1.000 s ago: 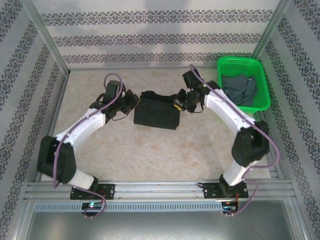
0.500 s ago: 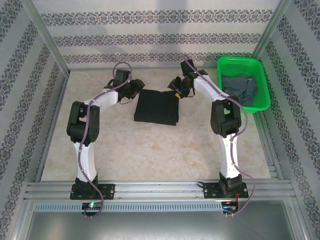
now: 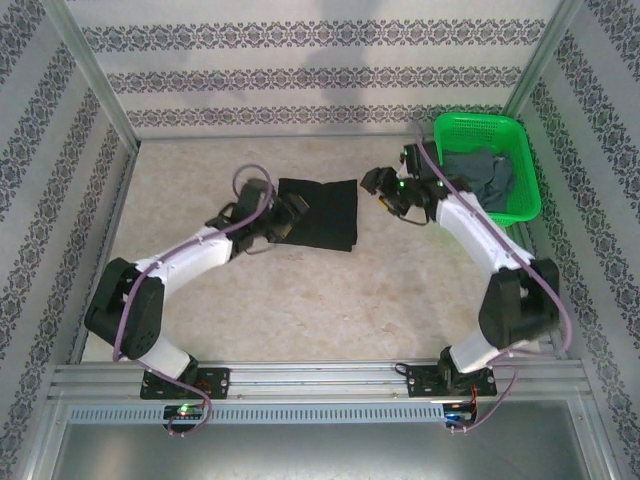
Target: Fold and stack the t-shirts
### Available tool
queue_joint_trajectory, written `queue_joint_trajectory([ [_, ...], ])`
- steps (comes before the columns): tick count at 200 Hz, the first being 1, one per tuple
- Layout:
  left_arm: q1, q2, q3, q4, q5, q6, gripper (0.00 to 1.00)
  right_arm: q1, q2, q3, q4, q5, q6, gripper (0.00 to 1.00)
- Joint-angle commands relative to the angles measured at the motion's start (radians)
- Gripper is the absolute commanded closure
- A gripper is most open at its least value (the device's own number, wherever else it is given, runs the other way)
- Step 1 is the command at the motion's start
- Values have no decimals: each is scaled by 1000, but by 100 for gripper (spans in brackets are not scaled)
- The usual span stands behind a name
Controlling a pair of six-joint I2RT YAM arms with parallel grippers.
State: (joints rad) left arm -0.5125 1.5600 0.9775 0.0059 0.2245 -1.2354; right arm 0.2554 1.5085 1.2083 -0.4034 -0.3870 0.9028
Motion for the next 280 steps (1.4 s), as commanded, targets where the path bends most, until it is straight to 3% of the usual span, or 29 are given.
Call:
queue_joint_trajectory([
  [1, -67, 34, -73, 139, -131, -195, 37, 15, -107, -170, 138, -51, 88, 38],
  [40, -115, 163, -94, 327, -197, -354, 33, 9, -226, -283, 103, -70, 101, 37],
  [82, -139, 281, -43, 363, -230, -429, 32, 4, -269, -295, 60, -65, 89, 37],
  [101, -136, 321, -40, 397, -254, -455, 36, -1, -288, -305, 54, -67, 93, 38],
  [124, -124, 390, -16, 478, -275, -467, 55, -5, -307, -316, 46, -72, 91, 38],
  [149, -94, 449, 12, 571, -305, -458, 91, -4, -335, -330, 36, -70, 95, 38],
  [161, -68, 456, 6, 602, -309, -460, 100, -6, -346, -335, 28, -69, 96, 38],
  [185, 28, 382, -43, 584, -304, -414, 100, -8, -371, -327, -5, -57, 79, 39],
  [213, 209, 287, -129, 570, -207, -309, 100, -12, -392, -317, -32, -48, 63, 39],
  [245, 444, 256, -165, 562, -3, -137, 100, -12, -387, -323, -15, -64, 56, 39],
  [280, 670, 326, -99, 492, 256, 72, 100, -9, -357, -322, 38, -108, 39, 40],
])
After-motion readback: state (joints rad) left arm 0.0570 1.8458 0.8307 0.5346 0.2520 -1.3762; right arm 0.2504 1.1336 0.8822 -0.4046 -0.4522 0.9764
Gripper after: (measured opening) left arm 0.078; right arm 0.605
